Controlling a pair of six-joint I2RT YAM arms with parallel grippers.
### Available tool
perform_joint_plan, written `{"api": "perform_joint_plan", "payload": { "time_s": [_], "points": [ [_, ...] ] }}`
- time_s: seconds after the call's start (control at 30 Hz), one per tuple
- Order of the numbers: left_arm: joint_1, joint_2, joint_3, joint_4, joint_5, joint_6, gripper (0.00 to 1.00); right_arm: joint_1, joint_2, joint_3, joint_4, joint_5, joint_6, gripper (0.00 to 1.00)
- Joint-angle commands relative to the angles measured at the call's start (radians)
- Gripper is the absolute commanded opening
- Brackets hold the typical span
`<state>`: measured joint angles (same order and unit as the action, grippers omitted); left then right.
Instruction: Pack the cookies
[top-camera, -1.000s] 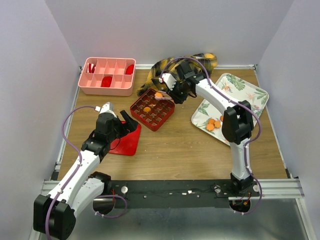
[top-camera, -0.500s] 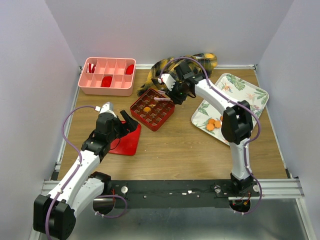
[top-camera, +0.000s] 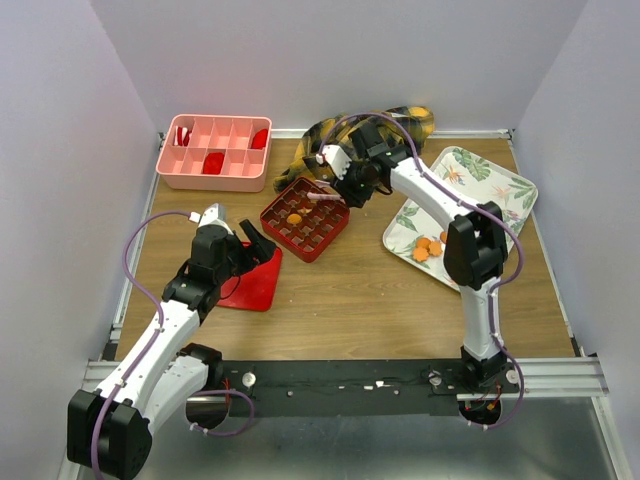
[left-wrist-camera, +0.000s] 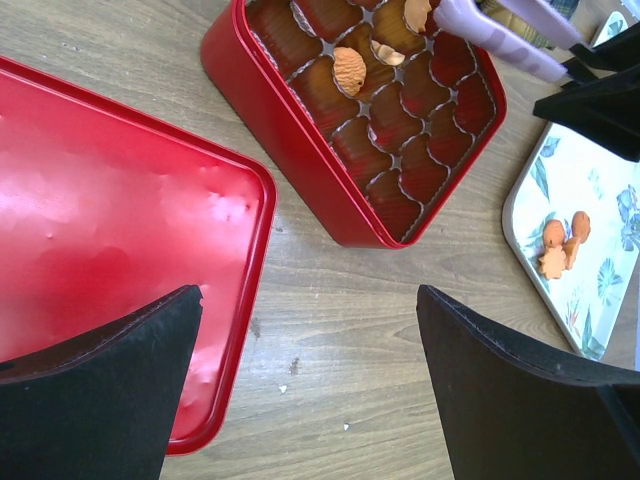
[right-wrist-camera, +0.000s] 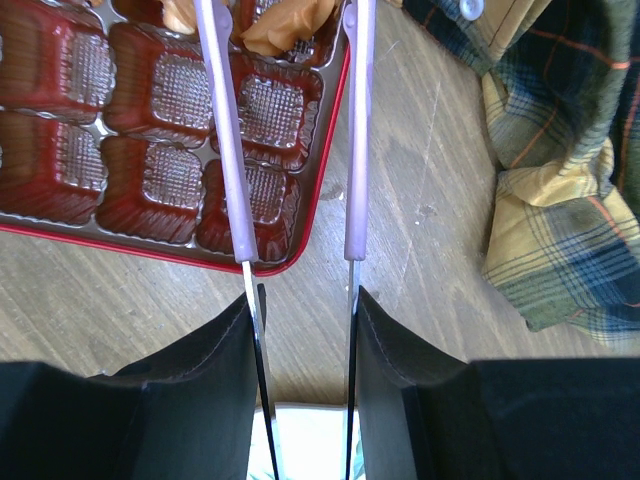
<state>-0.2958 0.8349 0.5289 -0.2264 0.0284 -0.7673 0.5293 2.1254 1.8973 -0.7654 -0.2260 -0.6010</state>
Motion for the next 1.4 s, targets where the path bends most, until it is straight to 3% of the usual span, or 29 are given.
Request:
{"api": "perform_joint_plan", "payload": {
  "time_s": [0.0,0.3,0.47,1.03,1.37],
  "points": [
    [0.006,-0.010,0.029,0.001,-0.021,0.006,0.99,0.006,-0.102,0.005,-0.018,-0.050,0.036,0.45],
    [0.006,-0.030,0.028,-0.004,-0.021,0.013,0.99,-0.020,-0.272,-0.127,-0.060,-0.116,0.076,0.44],
    [0.007,-0.042,0.016,-0.002,-0.021,0.014,0.99,-0.069,-0.384,-0.283,-0.072,-0.148,0.096,0.43],
    [0.012,-0.014,-0.001,0.050,0.015,0.008,0.99,-0.508,-0.785,-0.823,-0.106,-0.191,0.081,0.43],
    [0.012,-0.005,-0.017,0.073,0.039,0.003,0.99,-0.698,-0.929,-0.961,-0.184,-0.173,-0.034,0.43]
  ]
}}
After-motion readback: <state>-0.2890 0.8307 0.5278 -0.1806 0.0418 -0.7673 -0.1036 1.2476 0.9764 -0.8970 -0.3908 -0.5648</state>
